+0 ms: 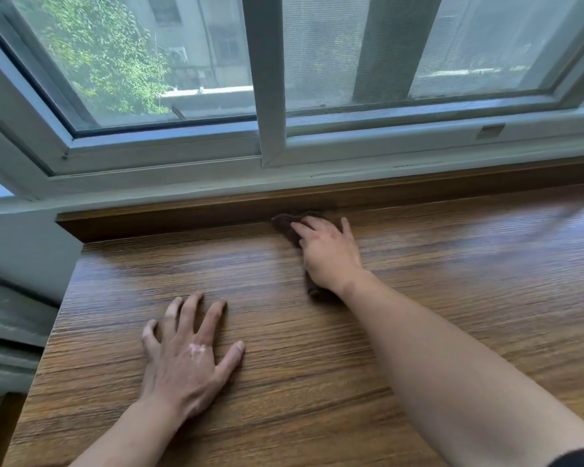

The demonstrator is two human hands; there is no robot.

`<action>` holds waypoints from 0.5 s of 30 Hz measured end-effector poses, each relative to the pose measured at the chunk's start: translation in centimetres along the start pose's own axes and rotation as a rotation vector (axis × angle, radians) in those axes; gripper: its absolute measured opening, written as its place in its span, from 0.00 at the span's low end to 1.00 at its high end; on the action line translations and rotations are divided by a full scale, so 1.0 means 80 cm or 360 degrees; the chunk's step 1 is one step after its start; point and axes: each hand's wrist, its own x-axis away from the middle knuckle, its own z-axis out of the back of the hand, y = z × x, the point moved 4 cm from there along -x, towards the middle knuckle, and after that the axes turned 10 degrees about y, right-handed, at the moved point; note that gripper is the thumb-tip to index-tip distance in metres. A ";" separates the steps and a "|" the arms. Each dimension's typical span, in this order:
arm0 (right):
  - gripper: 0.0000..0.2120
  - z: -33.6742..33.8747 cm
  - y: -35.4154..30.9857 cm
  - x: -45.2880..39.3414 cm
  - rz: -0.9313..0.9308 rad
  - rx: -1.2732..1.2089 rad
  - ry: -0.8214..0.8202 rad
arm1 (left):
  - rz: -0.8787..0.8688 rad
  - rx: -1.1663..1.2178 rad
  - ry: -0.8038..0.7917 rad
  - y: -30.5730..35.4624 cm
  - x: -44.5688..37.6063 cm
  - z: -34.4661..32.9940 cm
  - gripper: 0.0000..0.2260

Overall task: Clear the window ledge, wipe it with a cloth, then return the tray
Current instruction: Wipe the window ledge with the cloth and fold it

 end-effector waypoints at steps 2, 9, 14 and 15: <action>0.24 0.012 0.043 0.007 -0.0083 0.0047 0.0012 | 0.0009 0.0013 -0.0015 0.004 -0.005 0.000 0.34; 0.21 0.069 0.225 0.044 -0.0519 0.0159 0.0094 | -0.0111 0.0033 -0.0086 0.056 -0.027 0.004 0.35; 0.22 0.100 0.335 0.073 -0.0825 0.0238 0.0164 | -0.0167 0.0048 -0.0143 0.098 -0.029 0.004 0.38; 0.21 0.104 0.346 0.077 -0.0867 0.0233 0.0180 | -0.0168 0.0045 -0.0169 0.104 -0.027 0.004 0.39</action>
